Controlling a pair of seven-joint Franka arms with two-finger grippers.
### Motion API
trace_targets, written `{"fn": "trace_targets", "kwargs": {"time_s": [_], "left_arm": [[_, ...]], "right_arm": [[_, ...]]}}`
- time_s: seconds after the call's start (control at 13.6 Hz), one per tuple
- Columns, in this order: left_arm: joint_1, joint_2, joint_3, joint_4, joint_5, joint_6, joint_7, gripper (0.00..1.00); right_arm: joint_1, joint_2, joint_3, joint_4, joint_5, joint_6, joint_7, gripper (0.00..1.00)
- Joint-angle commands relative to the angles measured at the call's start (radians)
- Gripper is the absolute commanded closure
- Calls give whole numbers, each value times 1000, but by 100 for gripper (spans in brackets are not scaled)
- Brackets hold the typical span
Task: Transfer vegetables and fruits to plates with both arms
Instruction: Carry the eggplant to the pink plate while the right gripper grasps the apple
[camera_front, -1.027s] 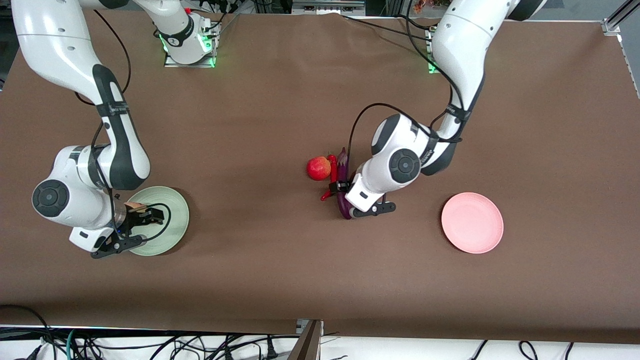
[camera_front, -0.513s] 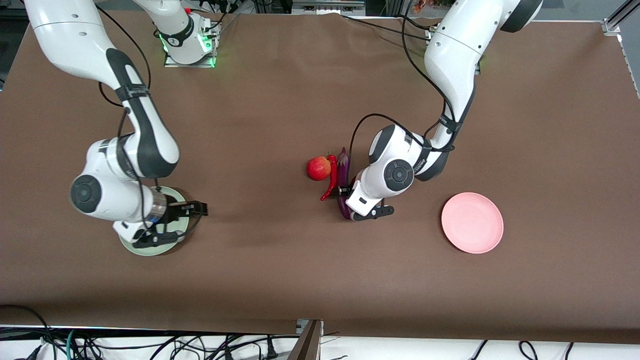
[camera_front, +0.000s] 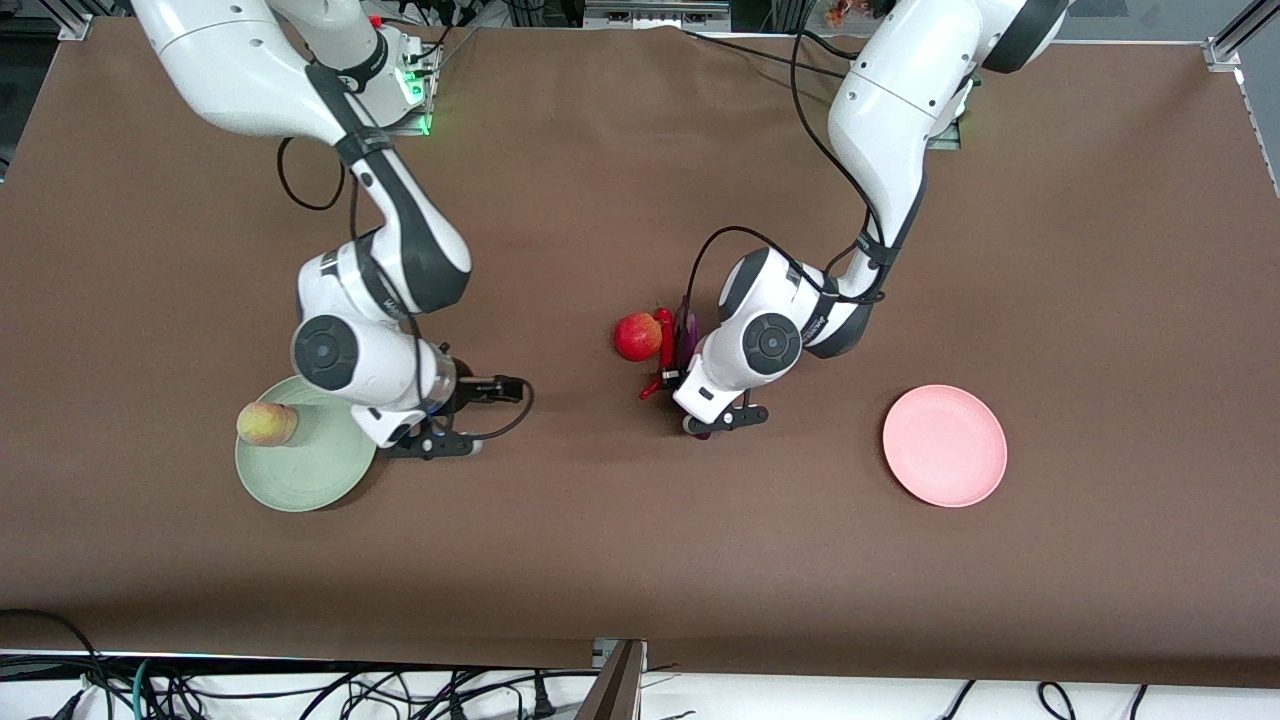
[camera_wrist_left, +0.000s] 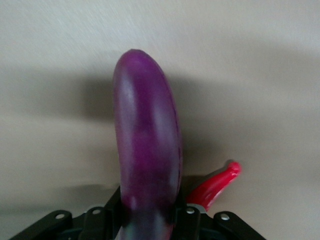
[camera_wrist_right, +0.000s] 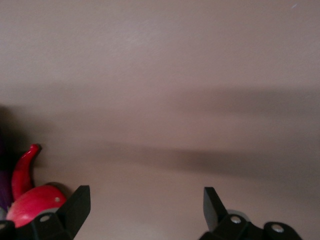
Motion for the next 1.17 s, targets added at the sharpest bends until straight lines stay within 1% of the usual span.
{"fn": "trace_targets", "kwargs": {"time_s": [0.0, 0.07, 0.29, 0.44, 0.51, 0.66, 0.81, 0.88, 1.1], "left_arm": [[110, -36, 3, 19, 2, -98, 108, 100], [165, -53, 1, 24, 4, -153, 169, 100], [327, -98, -5, 25, 1, -238, 442, 100], [400, -115, 6, 30, 5, -296, 521, 100], [432, -116, 8, 41, 33, -330, 568, 100], [489, -116, 6, 56, 144, -348, 712, 100], [568, -104, 6, 50, 151, -348, 861, 100], [587, -89, 3, 48, 142, -342, 902, 100], [593, -66, 4, 50, 149, -322, 920, 100]], "right_arm": [[51, -10, -4, -6, 8, 1, 71, 0], [78, -10, -4, -6, 8, 1, 112, 0], [183, -5, -7, -6, -1, 21, 241, 0], [241, 9, -8, -6, -4, 76, 364, 0], [264, 24, -8, -6, -21, 99, 401, 0], [299, 50, -8, -7, -69, 126, 467, 0], [310, 68, -10, -7, -96, 137, 495, 0], [310, 76, -10, -7, -96, 142, 495, 0], [325, 102, -10, -9, -96, 191, 536, 0]]}}
